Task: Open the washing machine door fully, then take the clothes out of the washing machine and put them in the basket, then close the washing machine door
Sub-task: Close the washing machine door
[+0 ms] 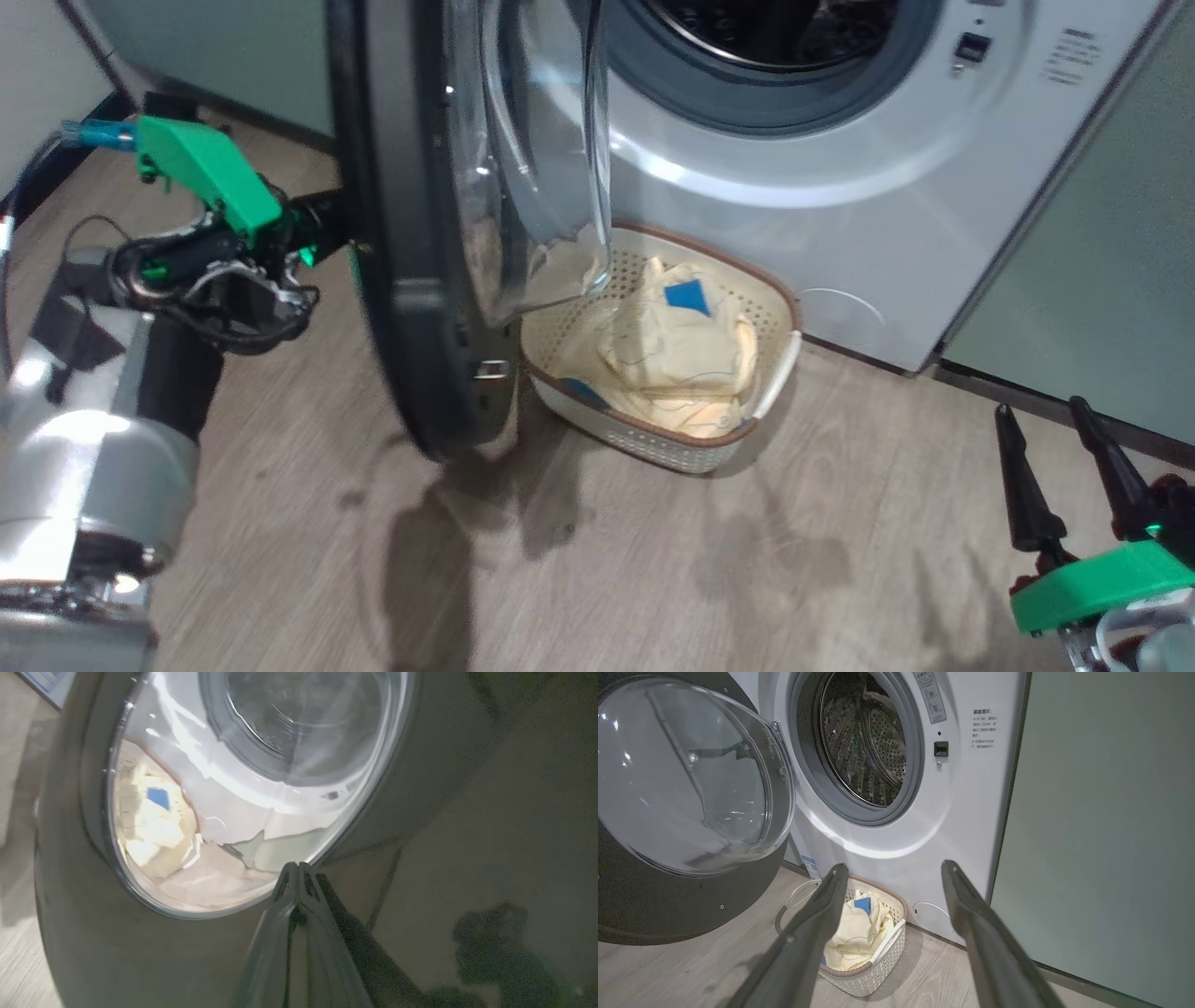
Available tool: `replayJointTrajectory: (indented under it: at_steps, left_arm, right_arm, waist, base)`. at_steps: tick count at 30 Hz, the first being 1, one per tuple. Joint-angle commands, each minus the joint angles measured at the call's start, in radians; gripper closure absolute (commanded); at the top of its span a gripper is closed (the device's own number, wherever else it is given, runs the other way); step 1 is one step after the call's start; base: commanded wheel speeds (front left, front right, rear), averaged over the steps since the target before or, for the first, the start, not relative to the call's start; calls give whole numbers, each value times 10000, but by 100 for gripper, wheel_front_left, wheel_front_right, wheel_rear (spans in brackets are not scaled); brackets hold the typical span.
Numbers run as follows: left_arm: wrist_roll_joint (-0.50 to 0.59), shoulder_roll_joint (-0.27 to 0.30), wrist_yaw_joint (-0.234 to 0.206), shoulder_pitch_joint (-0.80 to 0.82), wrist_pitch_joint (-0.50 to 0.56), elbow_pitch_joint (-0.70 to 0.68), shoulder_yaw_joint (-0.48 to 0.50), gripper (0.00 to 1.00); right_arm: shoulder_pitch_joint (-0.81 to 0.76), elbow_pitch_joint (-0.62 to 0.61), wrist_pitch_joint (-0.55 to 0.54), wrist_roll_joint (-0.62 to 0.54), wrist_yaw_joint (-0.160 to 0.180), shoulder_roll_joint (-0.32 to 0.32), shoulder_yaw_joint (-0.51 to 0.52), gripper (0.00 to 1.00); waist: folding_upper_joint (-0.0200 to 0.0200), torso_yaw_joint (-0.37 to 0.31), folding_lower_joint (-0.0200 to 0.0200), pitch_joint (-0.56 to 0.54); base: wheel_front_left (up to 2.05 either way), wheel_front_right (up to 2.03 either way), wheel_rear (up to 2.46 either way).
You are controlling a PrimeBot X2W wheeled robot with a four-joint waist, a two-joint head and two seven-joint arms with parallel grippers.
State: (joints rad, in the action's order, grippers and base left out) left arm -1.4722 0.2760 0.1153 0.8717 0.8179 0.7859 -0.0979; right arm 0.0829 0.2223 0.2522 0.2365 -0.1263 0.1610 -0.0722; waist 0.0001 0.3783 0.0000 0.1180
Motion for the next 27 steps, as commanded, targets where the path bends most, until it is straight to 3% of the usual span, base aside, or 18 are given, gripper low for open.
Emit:
replayJointTrajectory:
  at_steps: [1,13,27]
  left_arm:
    - [-148,281,-119,204,31,-684,312,100]
    - [-277,-33,-560,-467,-503,-1954,597,100]
    - [-389,142,-412,-1068,-1012,-2474,1120,100]
  right_arm:
    - [83,-263,96,33,-44,50,-128,0]
    - [173,-272,96,11,-44,-30,39,0]
    - [251,-536,96,-76,-44,-244,635,0]
  waist:
    - [-1,-260,0,-97]
    - [-1,-1823,0,-144]
    - [-1,-4070,0,84]
  base:
    - [0,0,0]
    - [0,0,0]
    - [0,0,0]
